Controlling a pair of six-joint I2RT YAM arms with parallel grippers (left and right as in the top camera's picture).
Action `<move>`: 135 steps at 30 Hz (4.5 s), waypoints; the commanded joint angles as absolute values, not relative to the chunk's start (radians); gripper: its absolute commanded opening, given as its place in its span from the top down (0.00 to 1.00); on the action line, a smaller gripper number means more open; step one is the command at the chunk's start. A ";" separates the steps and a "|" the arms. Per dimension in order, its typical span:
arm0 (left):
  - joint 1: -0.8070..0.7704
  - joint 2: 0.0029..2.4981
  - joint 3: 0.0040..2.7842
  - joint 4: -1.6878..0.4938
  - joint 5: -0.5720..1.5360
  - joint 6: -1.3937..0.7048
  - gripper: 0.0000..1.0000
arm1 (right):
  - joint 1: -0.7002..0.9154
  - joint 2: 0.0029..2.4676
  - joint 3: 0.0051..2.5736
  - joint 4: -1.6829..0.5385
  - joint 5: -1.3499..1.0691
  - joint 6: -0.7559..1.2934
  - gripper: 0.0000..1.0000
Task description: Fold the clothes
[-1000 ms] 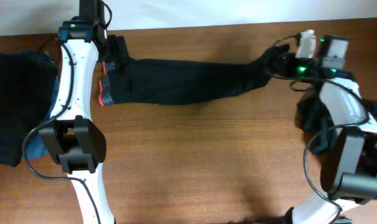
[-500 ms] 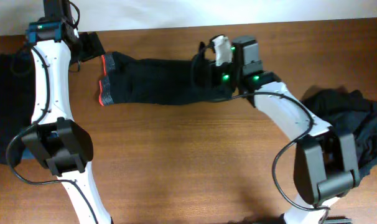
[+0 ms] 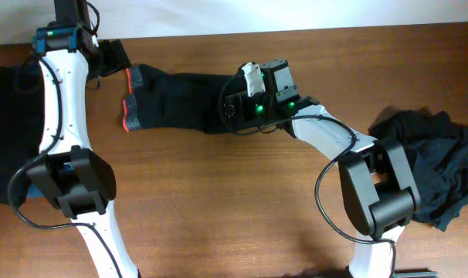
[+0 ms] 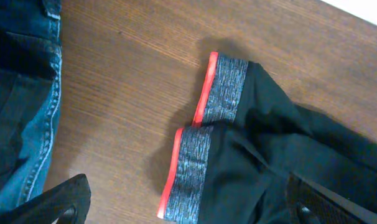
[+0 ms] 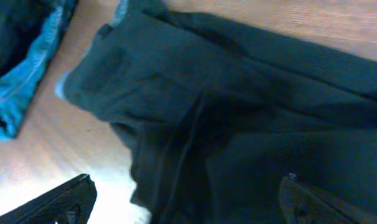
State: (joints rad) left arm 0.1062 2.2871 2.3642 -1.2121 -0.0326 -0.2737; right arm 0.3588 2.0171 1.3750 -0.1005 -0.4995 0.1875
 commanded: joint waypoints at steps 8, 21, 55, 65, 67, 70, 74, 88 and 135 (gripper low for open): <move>0.110 2.249 2.386 -1.234 -0.022 -0.284 0.01 | 0.361 2.001 1.526 -0.337 -0.386 0.142 0.01; 0.110 2.249 2.386 -1.227 -0.022 -0.284 0.01 | 0.508 2.086 1.526 -0.347 -0.074 0.140 0.01; 0.110 2.261 2.378 -1.227 -0.022 -0.284 0.01 | 0.542 2.167 1.583 -0.133 -0.051 0.073 0.92; 0.110 2.261 2.378 -1.227 -0.022 -0.284 0.01 | 0.501 2.194 1.622 -0.084 -0.028 0.030 0.93; 0.110 2.261 2.378 -1.228 -0.022 -0.284 0.01 | 0.489 2.215 1.622 -0.086 -0.062 0.030 0.89; 0.110 2.261 2.378 -1.229 -0.022 -0.284 0.01 | 0.485 2.221 1.623 -0.112 -0.085 0.030 0.21; 0.110 2.261 2.377 -1.227 -0.022 -0.284 0.01 | 0.486 2.203 1.677 -0.231 -0.148 0.030 0.05; 0.110 2.261 2.377 -1.228 -0.022 -0.284 0.01 | 0.544 2.246 1.726 -0.396 -0.171 0.015 0.13; 0.110 2.261 2.376 -1.228 -0.021 -0.284 0.01 | 0.493 2.258 1.872 -0.424 -0.184 -0.026 0.01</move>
State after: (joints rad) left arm 0.1062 2.2871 2.3642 -1.2301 -0.0322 -0.2741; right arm 0.5129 2.2921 1.7981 -0.3374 -0.1593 -0.0410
